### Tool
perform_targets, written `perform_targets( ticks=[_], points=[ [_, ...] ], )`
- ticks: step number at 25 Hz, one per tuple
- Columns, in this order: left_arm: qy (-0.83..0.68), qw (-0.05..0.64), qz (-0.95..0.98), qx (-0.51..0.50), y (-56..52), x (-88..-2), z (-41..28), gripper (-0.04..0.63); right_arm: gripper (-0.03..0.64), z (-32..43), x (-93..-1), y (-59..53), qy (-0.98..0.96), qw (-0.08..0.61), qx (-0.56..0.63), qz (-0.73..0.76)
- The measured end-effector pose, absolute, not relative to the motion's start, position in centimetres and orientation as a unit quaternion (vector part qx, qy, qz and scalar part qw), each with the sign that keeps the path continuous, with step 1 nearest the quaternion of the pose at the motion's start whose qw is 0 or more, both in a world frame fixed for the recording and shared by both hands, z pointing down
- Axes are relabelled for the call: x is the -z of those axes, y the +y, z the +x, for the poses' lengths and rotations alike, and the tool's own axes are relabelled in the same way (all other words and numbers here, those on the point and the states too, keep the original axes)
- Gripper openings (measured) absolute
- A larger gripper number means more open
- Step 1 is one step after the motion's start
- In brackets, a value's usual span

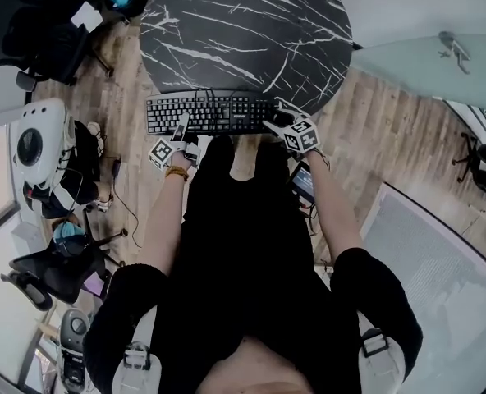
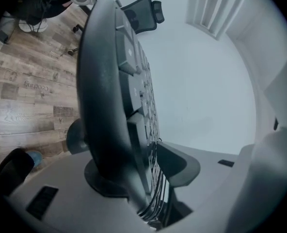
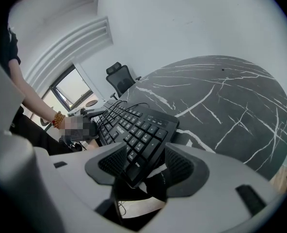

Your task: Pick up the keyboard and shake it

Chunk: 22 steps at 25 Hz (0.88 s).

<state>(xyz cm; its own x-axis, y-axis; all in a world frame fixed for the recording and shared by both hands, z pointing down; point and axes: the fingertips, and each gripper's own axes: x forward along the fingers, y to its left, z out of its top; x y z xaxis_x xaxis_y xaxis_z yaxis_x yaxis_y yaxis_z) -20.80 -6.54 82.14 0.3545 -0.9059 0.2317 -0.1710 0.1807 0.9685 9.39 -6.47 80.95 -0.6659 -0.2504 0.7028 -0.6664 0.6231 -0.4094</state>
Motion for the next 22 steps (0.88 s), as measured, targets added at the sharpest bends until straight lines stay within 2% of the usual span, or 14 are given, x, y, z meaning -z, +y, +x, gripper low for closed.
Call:
perform_targets(
  ticks=[5, 7, 9, 22],
  points=[
    [-0.46, 0.594, 0.577, 0.321, -6.3, -81.4, -20.6, 0.167, 0.25, 8.8, -80.9, -6.7, -0.843, 0.294, -0.348, 0.284],
    [-0.456, 0.593, 0.582, 0.318, -5.9, -81.1, -20.6, 0.122, 0.25, 8.6, -80.7, -6.8, -0.841, 0.282, -0.356, 0.293],
    [-0.466, 0.59, 0.579, 0.314, -5.6, -81.1, -21.0, 0.109, 0.249, 8.4, -80.6, -6.7, -0.843, 0.281, -0.354, 0.292],
    [-0.46, 0.583, 0.564, 0.362, -7.4, -77.7, -22.4, 0.071, 0.25, 6.5, -79.4, -7.3, -0.843, 0.284, -0.363, 0.277]
  ],
)
